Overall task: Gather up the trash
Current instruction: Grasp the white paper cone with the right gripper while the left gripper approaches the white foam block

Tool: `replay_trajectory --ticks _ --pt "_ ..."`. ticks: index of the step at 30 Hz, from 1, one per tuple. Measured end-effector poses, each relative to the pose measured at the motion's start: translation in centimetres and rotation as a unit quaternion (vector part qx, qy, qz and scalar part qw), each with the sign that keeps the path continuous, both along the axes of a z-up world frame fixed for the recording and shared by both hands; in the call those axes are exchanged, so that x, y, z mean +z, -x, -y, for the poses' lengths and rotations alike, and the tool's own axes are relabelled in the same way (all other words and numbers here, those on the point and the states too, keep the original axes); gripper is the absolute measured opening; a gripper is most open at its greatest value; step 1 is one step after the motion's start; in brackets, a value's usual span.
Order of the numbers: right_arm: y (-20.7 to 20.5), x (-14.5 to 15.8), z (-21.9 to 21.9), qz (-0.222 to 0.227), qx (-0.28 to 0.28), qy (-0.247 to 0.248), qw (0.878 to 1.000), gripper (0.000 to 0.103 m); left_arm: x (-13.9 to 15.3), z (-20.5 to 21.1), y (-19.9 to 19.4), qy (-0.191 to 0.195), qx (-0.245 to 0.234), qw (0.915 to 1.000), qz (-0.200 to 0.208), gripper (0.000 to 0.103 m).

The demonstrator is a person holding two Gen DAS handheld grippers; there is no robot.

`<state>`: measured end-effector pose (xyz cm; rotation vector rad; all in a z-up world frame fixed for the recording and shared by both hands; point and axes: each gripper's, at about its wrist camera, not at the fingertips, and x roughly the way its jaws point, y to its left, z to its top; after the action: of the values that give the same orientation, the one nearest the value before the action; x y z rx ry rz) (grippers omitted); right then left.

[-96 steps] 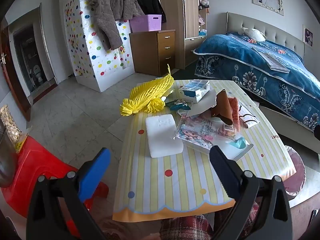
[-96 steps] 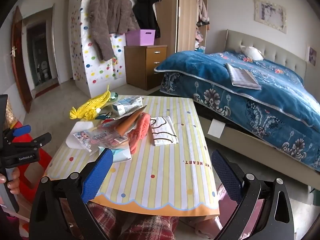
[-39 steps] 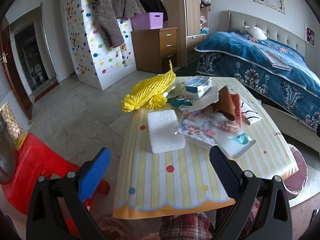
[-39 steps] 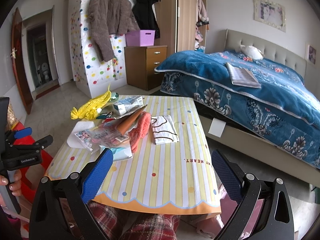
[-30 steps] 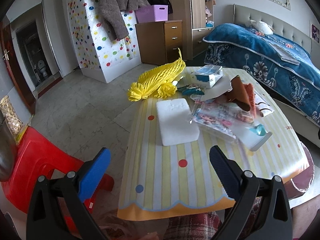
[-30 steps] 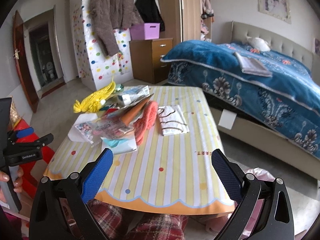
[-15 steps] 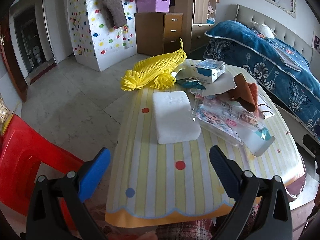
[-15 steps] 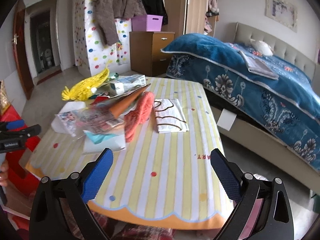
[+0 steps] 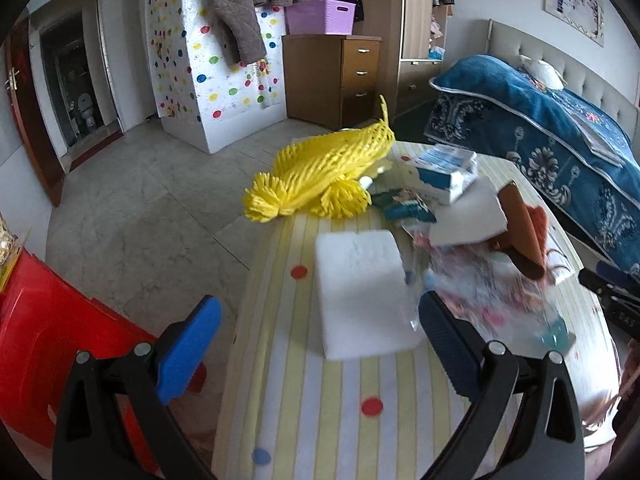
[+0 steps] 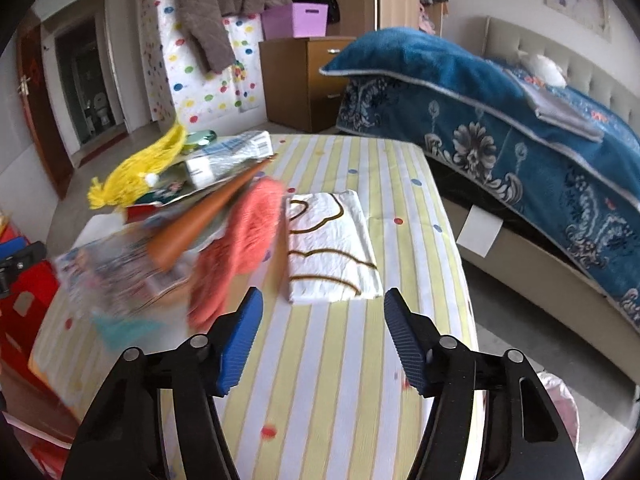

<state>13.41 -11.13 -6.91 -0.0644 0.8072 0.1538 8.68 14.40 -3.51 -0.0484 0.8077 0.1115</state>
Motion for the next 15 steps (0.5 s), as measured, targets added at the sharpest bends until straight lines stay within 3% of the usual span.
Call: replay_trajectory --ticks 7,9,11,15 --pt "-4.3 -2.8 0.3 -0.048 -0.002 0.003 0.999 0.062 -0.4 0.0 -1.4 0.006 -0.005 1.0000 0.000 0.096" --pt "-4.6 -2.8 0.2 -0.043 0.000 0.010 0.999 0.060 -0.6 0.2 -1.5 0.008 -0.007 0.9999 -0.002 0.096" --pt "-4.1 -2.9 -0.1 -0.039 0.008 0.018 0.999 0.051 -0.8 0.3 -1.4 0.008 -0.009 0.9999 -0.005 0.096" --pt "-2.8 -2.7 -0.2 -0.044 0.016 0.010 0.999 0.015 -0.8 0.1 -0.5 0.007 -0.007 0.9999 -0.005 0.096"
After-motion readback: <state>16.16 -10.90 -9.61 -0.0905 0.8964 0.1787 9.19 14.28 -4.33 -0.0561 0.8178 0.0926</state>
